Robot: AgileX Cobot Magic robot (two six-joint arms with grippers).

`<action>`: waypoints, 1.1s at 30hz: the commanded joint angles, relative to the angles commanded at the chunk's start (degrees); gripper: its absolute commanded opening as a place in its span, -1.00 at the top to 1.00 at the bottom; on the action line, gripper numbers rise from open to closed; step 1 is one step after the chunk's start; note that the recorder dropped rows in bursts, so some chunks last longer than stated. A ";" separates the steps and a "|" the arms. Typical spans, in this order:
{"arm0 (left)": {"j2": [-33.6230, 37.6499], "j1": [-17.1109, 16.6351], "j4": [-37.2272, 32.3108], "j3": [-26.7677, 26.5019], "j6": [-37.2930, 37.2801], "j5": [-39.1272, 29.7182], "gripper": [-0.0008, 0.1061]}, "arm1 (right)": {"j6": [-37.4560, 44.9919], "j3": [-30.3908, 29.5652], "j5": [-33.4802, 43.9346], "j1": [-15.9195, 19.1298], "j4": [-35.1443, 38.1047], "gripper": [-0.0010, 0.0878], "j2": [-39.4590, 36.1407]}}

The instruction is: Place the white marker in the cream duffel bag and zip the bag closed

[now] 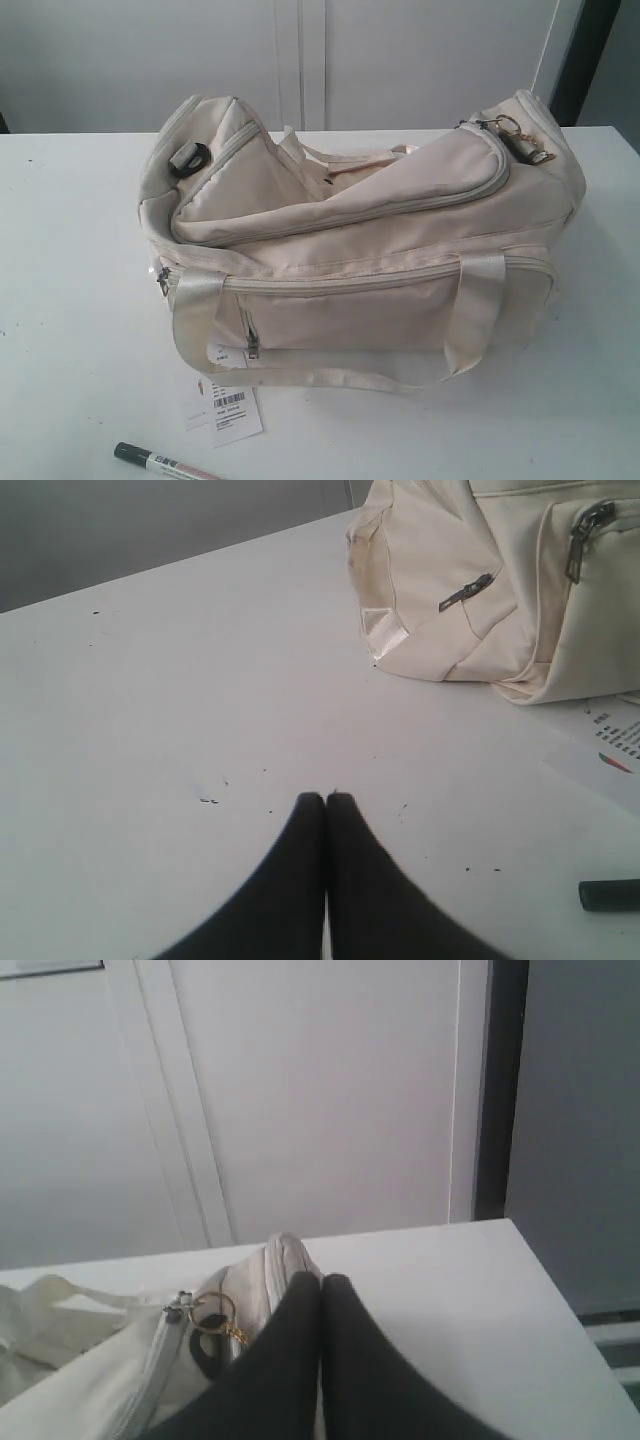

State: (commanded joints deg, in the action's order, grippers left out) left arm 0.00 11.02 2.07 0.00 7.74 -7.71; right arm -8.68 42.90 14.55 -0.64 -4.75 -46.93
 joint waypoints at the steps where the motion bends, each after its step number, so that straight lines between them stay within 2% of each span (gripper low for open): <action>1: 0.00 0.00 0.00 0.00 0.00 0.00 0.99 | 1.10 1.24 1.86 0.00 0.31 0.98 -1.40; 5: 0.00 0.00 0.00 0.00 0.00 0.00 0.99 | 7.55 5.88 8.59 0.00 3.19 0.98 -6.78; 11: 0.00 0.00 0.00 0.00 0.00 0.00 0.99 | 17.56 12.67 15.87 0.00 13.52 0.98 -14.67; 14: 0.00 0.00 0.00 0.00 0.00 0.00 0.99 | 20.53 16.78 19.38 0.00 16.33 0.98 -19.11; 24: 0.00 0.00 0.11 0.00 -0.34 -0.02 0.99 | 20.10 27.82 24.50 0.10 19.77 0.96 -32.93; 28: 0.00 0.00 1.81 0.00 -0.36 -0.02 0.99 | 20.10 31.56 25.42 0.10 21.71 0.65 -36.09; 33: 0.00 0.00 3.90 0.00 -0.36 -0.02 0.99 | 20.10 35.21 26.74 0.10 22.92 -0.05 -38.60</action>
State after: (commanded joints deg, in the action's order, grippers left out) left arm 0.00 11.02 5.97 0.00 7.38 -7.73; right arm 11.41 78.12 41.29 -0.54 18.17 -85.53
